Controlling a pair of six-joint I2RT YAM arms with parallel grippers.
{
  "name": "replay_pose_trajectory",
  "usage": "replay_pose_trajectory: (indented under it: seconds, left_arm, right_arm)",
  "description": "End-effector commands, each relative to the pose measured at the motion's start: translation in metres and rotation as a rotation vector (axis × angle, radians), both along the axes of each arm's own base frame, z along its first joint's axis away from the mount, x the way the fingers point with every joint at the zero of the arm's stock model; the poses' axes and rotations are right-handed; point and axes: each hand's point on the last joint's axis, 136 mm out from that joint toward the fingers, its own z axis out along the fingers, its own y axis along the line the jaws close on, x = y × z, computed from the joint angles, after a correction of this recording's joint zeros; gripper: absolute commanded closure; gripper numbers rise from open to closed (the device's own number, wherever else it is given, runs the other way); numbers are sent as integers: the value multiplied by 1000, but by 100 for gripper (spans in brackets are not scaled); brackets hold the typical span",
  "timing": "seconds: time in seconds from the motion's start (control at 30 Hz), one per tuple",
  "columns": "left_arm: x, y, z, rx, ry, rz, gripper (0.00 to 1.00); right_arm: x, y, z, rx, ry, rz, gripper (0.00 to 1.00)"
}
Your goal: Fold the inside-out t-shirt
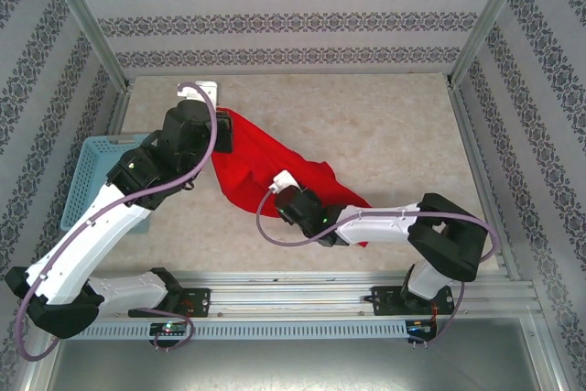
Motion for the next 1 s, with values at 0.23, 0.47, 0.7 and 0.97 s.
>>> replay_pose_trajectory:
  seconds: [0.23,0.47,0.7,0.97]
  left_arm:
    - [23,52,6,75,35,166,100]
    - [24,63,43,21,-31,181,100]
    - [12,82,115,24,-188,219,100]
    - [33,129,148,108,-228,428,100]
  right_arm:
    - [9,-79,164,269,-200,-89,100]
    - [17,-143,251,425,-251,-210,100]
    - [62,-140,344,491,-320,-223,100]
    - [147,-88,382,587,-322,-130,100]
